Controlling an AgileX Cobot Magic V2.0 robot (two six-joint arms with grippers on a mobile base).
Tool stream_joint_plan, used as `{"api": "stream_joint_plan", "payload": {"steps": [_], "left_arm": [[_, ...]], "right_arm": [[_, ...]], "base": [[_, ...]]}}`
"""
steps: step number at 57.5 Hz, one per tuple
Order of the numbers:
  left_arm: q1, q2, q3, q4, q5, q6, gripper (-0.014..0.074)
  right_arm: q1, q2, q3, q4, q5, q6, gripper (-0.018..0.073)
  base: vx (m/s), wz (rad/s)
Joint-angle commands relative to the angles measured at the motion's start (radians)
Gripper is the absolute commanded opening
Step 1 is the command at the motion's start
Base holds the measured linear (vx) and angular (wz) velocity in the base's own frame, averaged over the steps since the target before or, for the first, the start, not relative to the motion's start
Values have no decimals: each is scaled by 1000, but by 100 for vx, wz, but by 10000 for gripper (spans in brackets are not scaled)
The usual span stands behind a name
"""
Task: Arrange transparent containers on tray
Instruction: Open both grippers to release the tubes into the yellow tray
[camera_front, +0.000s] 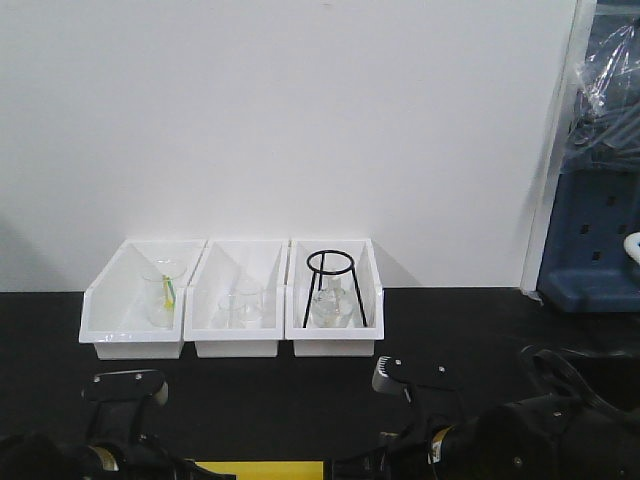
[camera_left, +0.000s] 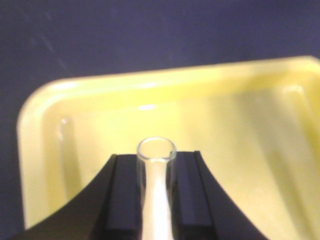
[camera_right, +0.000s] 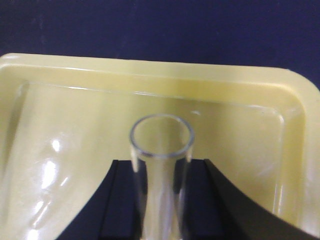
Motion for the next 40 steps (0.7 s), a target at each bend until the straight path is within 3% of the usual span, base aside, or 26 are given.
{"api": "stream_joint_plan", "payload": {"steps": [1, 20, 40], "left_arm": [[-15, 3, -31, -17, -78, 6, 114], [-14, 110, -31, -17, -141, 3, 129], [-14, 164, -31, -17, -141, 3, 242]], "right_arm": [[-6, -18, -34, 4, -80, -3, 125], [-6, 51, -34, 0, -96, -3, 158], [-6, 81, -34, -4, -99, -3, 304]], "base": [[0, 0], [0, 0], [0, 0]]}}
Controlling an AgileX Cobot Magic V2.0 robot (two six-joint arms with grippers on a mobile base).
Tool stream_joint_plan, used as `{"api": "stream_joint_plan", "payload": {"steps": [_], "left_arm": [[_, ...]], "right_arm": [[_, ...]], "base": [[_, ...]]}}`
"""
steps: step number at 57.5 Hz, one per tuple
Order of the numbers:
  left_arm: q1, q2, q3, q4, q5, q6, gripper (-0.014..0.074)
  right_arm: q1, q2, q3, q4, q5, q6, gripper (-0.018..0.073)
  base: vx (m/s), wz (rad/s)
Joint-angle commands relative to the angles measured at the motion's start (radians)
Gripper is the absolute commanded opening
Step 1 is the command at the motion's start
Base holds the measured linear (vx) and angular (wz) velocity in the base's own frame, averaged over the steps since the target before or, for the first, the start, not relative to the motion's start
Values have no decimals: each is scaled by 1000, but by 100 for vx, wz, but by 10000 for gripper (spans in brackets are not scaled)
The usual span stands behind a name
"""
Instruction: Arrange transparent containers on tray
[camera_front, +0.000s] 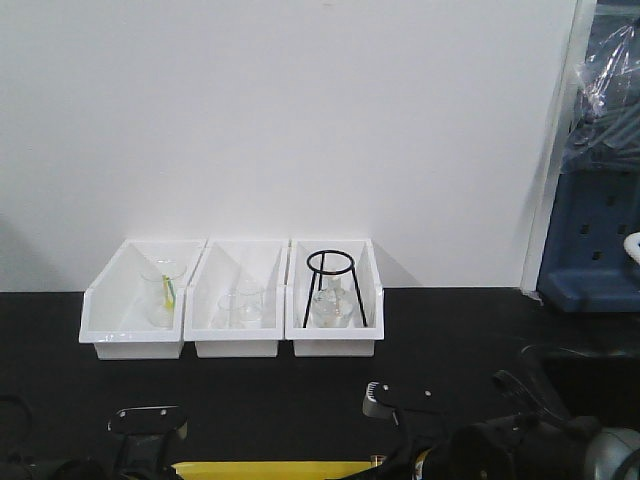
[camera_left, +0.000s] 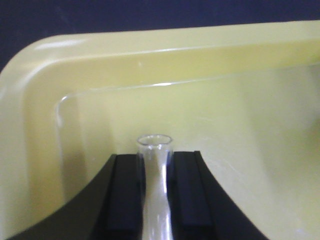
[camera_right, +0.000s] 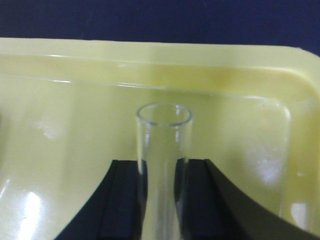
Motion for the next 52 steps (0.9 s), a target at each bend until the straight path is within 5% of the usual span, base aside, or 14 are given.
{"api": "stream_joint_plan", "payload": {"steps": [1, 25, 52], "left_arm": [[-6, -29, -31, -8, -45, 0, 250], [-6, -31, -31, -5, -57, 3, 477], [-6, -309, -31, 4, -55, 42, 446]], "right_arm": [[-6, -35, -30, -6, -49, -4, 310], [-6, -32, -30, -25, -39, -4, 447], [-6, -280, -30, -115, -62, -4, 384]], "base": [[0, 0], [0, 0], [0, 0]]}}
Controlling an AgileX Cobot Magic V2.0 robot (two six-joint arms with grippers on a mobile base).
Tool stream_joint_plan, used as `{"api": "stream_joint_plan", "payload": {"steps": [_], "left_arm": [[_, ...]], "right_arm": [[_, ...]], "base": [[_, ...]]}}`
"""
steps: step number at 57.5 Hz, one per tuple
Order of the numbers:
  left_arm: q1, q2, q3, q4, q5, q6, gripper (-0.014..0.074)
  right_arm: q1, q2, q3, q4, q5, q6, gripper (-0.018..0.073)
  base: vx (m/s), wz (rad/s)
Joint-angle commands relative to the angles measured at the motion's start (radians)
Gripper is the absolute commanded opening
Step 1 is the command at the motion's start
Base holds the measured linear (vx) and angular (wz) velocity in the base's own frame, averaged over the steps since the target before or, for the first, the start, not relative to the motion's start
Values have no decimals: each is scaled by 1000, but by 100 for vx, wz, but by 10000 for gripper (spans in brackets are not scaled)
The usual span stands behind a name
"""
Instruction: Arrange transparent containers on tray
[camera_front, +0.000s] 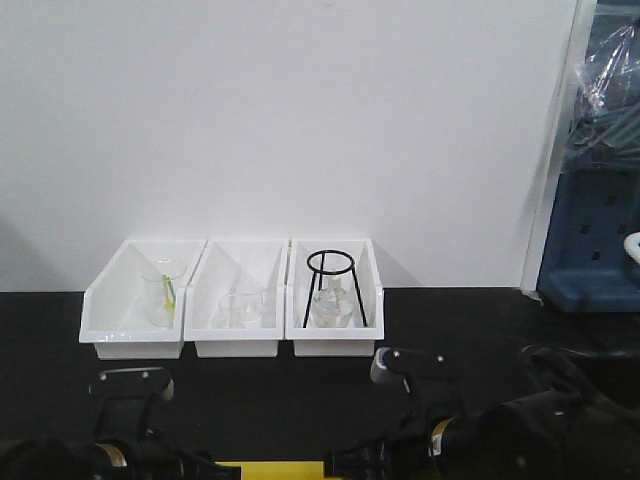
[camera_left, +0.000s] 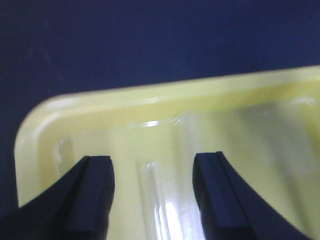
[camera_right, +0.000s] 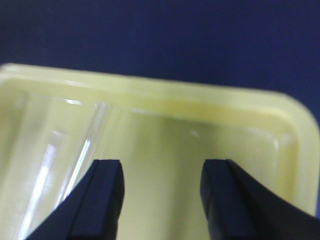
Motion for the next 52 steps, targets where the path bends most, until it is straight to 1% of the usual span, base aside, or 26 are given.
{"api": "stream_joint_plan", "payload": {"steps": [1, 7, 12, 19, 28, 37, 52], "left_arm": [[-6, -136, -31, 2, -63, 28, 442], [-6, -251, -31, 3, -74, 78, 416], [-6, -359, -31, 2, -93, 114, 391], [-6, -496, -31, 1, -118, 122, 353], [-6, -615, -31, 1, -122, 122, 309], [-6, -664, -31, 1, -122, 122, 277], [-6, -658, -31, 3, -123, 122, 260]], "right_arm": [[-6, -135, -30, -61, -69, -4, 379], [-6, -240, -30, -148, -70, -4, 333], [-6, -331, -30, -194, -68, -4, 284], [-6, -433, -30, -200, -68, -4, 217], [-6, -511, -30, -200, -68, -4, 170], [-6, -533, -30, -200, -68, -4, 164], [-6, -533, -30, -199, -67, -4, 165]], "base": [[0, 0], [0, 0], [0, 0], [0, 0], [0, 0], [0, 0], [0, 0]]}}
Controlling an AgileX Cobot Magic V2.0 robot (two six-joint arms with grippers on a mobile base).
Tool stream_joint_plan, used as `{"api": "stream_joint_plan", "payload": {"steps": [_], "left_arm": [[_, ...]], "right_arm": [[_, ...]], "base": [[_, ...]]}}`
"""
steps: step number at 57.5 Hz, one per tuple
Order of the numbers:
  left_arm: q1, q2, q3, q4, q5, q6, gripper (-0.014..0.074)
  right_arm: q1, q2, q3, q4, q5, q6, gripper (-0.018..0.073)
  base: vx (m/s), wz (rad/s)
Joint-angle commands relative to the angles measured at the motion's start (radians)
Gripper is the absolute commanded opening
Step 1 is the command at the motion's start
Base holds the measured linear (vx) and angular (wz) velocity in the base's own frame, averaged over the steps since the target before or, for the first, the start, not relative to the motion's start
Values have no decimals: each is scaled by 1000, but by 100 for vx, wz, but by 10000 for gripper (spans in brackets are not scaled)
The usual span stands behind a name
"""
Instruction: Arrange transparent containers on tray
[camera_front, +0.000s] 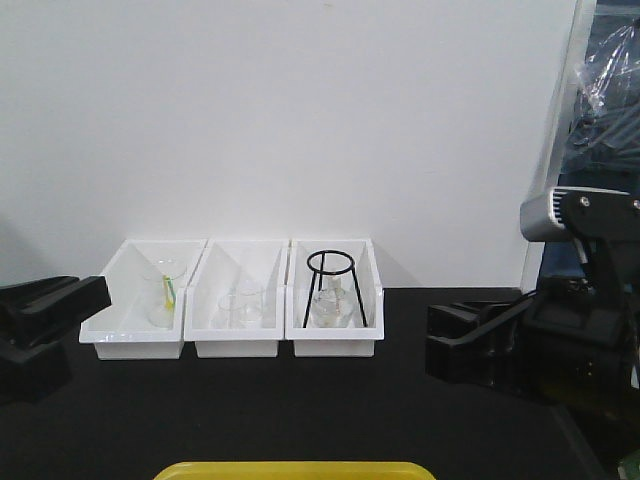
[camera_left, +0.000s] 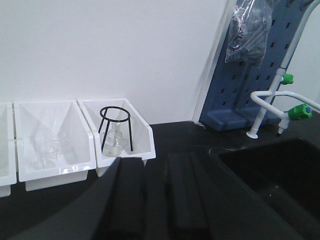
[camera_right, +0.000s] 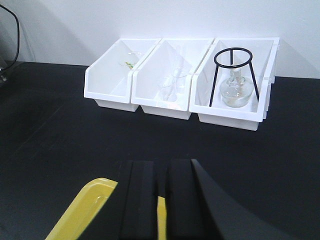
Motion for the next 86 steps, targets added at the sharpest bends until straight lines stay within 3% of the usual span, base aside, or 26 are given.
{"api": "stream_joint_plan", "payload": {"steps": [1, 5, 12, 17, 20, 23, 29, 46, 57, 62, 69, 80, 86], "left_arm": [[-6, -7, -31, -2, -81, 4, 260], [-6, -10, -29, 26, -89, 33, 260], [-6, -56, 27, 33, -147, 156, 241], [-6, -124, 133, -35, -260, 155, 186], [-6, -174, 214, -35, -335, 143, 152], [-5, -233, 309, 5, -410, 121, 113], [27, -348, 454, 161, -471, 85, 16], [243, -580, 695, 185, -357, 80, -3], [365, -718, 836, 309, -335, 72, -3], [389, -800, 893, 310, -318, 70, -3], [414, -920, 888, 310, -122, 71, -3], [420, -917, 888, 314, 2, 71, -3], [413, -916, 888, 393, 21, 71, -3]], "right_arm": [[-6, -21, -30, -13, -77, -4, 165], [-6, -21, -30, -13, -77, -4, 165], [-6, -21, -30, -13, -74, -4, 165], [-6, -21, -30, -13, -69, -4, 165], [-6, -21, -30, -13, -66, -4, 165], [-6, -21, -30, -13, -64, -4, 165], [-6, -21, -30, -13, -66, -4, 165], [-6, -21, -30, -13, -65, -4, 165], [-6, -21, -30, -13, -65, -4, 165], [-6, -21, -30, -13, -65, -4, 165], [-6, -21, -30, -13, -65, -4, 165], [-6, -19, -30, -13, -60, -4, 165], [-6, -19, -30, -13, -58, -4, 165]], "base": [[0, 0], [0, 0], [0, 0], [0, 0], [0, 0], [0, 0], [0, 0], [0, 1], [0, 0], [0, 0], [0, 0], [0, 0], [0, 0]]}}
